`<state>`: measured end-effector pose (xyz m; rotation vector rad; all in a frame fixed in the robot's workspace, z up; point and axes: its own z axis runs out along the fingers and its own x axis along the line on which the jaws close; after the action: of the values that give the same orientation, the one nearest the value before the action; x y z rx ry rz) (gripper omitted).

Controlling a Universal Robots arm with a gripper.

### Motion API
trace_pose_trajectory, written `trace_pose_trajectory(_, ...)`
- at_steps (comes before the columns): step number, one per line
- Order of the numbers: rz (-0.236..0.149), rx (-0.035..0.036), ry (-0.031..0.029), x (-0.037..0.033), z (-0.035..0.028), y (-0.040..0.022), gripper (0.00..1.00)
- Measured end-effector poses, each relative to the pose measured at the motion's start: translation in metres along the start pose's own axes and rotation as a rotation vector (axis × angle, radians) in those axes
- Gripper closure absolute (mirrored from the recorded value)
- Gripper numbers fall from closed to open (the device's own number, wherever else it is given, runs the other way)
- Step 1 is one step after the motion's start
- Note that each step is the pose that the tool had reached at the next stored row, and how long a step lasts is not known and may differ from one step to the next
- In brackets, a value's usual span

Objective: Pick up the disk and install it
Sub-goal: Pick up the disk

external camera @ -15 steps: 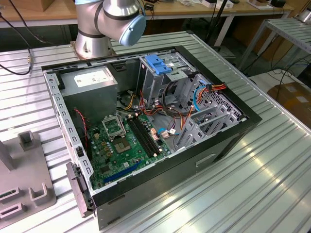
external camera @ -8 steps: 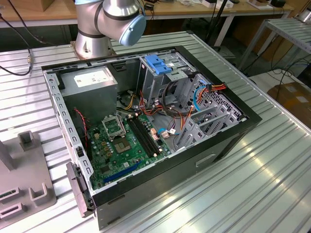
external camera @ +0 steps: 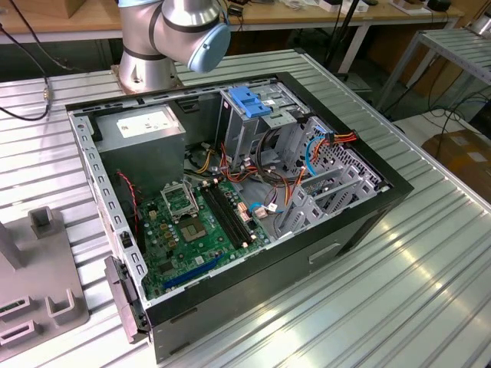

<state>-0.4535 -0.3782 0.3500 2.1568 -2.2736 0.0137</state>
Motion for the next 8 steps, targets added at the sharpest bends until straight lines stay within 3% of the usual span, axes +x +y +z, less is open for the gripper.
trace_pose_trajectory(8, -0.018, 0.0002, 0.0, -0.0056, 0.0136, 0.0008, 0.46)
